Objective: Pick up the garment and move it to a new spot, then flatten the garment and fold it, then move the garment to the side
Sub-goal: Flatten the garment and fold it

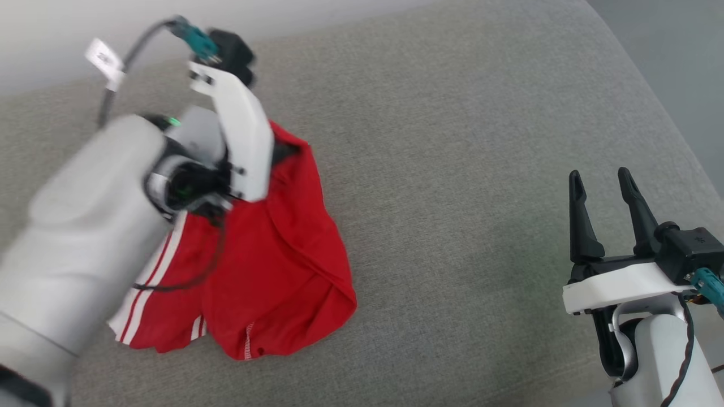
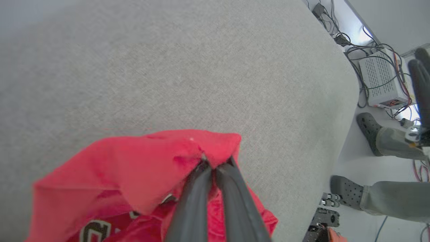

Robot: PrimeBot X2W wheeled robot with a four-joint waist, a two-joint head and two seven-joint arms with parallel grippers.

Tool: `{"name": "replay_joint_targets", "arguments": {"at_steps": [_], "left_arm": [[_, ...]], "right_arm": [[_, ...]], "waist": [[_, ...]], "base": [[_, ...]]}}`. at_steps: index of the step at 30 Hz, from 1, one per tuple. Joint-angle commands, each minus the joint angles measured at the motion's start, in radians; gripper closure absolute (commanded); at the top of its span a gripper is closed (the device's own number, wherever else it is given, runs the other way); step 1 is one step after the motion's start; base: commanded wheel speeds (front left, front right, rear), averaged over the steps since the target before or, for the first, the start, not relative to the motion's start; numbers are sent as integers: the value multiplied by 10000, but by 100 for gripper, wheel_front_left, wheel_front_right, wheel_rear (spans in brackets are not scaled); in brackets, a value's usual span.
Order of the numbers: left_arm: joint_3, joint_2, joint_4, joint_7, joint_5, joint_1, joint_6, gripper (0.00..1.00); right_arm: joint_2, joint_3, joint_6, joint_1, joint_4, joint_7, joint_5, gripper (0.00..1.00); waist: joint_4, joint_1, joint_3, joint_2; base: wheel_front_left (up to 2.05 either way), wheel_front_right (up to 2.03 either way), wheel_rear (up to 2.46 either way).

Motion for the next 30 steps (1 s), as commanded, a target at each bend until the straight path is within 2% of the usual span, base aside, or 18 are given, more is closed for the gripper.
{"name": "replay_joint_targets", "arguments": {"at_steps": [1,6,7,8,9,10,11,15,18,25,30], "left_arm": [[-29,-300,88,195,-350,277,-95,100],[-337,-768,162,860,-865,694,-161,100],[-446,-783,128,983,-852,743,-168,86],[-528,-770,108,1070,-809,770,-174,64],[-608,-742,60,1093,-721,769,-179,30],[-608,-742,60,1093,-721,769,-179,30],[-665,-703,4,1063,-635,761,-190,0],[-471,-461,-154,947,-764,692,-186,0],[-332,-91,-352,1098,-834,574,-20,0],[-42,1134,-735,1280,-635,307,573,0],[-112,1917,-242,1033,-14,128,834,0]], "right_arm": [[3,24,-3,-56,28,-46,77,0],[3,55,-3,17,97,-46,96,0],[3,65,-3,16,119,-46,90,0],[3,61,-3,10,136,-46,80,0],[3,46,-3,10,146,-46,59,0],[3,46,-3,10,146,-46,59,0],[3,34,-3,12,156,-46,43,0],[1,-24,-3,117,186,-46,-72,0],[3,-140,-3,222,149,-46,-196,0],[2,-428,-3,428,-50,-46,-416,0],[3,-430,-3,374,-146,-46,-500,0]], "waist": [[-93,0,76,0],[-102,0,79,0],[-93,0,71,0],[-73,0,58,0],[-40,0,44,0],[-40,0,44,0],[-6,0,27,0],[167,0,-156,0],[344,0,-334,0],[667,0,-546,0],[746,0,-488,0]], "base": [[0,0,0],[0,0,0],[0,0,0],[0,0,0],[0,0,0],[0,0,0],[0,0,0],[0,0,0],[0,0,0],[0,0,0],[0,0,0]]}}
